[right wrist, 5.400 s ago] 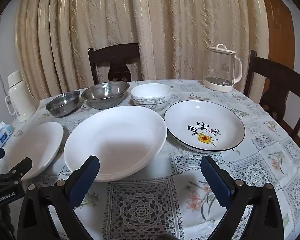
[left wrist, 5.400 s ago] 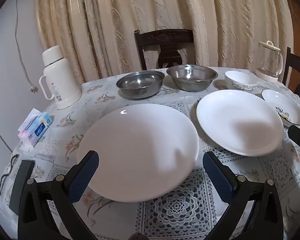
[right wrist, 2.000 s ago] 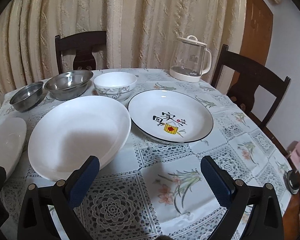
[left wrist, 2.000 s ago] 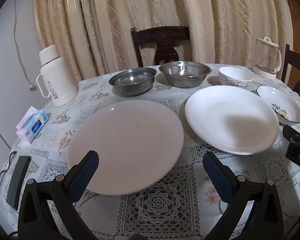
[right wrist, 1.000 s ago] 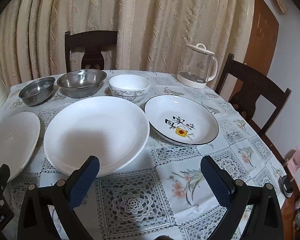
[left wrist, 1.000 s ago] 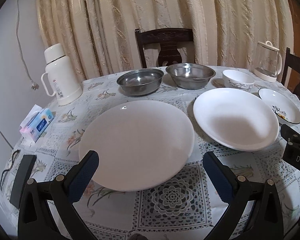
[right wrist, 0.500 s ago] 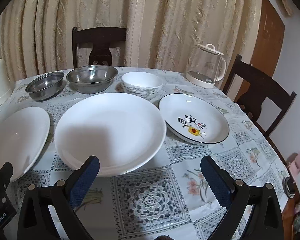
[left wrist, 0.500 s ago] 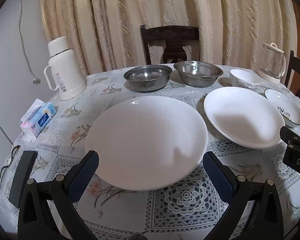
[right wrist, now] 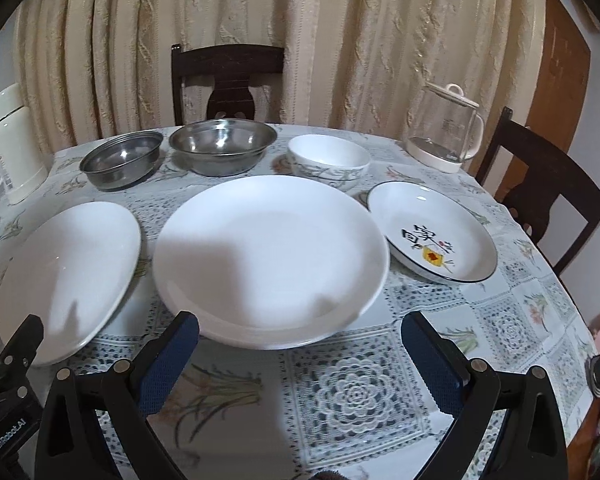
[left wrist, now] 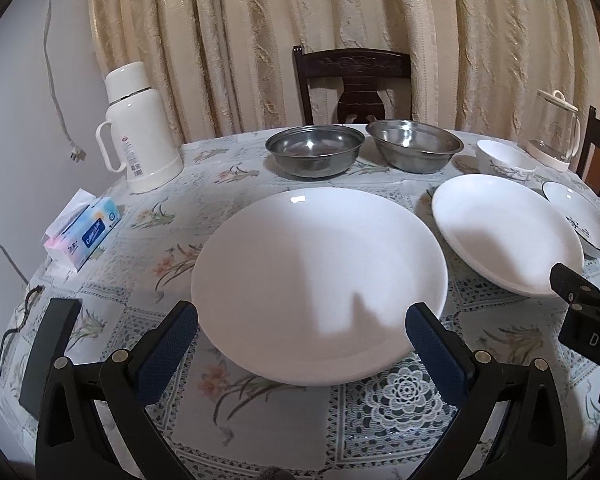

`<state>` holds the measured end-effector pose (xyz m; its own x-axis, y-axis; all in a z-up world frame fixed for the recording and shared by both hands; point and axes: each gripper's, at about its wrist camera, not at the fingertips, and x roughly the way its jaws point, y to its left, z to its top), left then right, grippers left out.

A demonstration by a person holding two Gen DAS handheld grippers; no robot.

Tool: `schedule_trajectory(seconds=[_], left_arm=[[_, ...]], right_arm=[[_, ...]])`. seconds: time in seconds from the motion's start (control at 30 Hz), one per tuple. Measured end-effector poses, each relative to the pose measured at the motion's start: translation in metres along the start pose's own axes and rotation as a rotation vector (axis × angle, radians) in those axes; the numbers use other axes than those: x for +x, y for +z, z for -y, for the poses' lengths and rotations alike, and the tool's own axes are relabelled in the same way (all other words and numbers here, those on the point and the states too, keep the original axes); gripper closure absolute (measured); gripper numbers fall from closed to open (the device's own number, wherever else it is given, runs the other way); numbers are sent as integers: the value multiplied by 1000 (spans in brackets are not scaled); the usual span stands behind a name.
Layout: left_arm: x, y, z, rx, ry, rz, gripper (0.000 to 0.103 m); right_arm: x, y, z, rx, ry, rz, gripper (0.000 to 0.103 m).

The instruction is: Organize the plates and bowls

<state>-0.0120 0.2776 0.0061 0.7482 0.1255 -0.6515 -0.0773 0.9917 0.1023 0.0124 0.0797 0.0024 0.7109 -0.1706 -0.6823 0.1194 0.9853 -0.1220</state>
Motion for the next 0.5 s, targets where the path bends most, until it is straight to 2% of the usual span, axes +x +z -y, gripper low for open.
schedule_trajectory(seconds=[0.5], left_arm=[[6, -2, -19, -24, 9, -6, 0]], right_arm=[[1, -2, -25, 1, 117, -34, 0]])
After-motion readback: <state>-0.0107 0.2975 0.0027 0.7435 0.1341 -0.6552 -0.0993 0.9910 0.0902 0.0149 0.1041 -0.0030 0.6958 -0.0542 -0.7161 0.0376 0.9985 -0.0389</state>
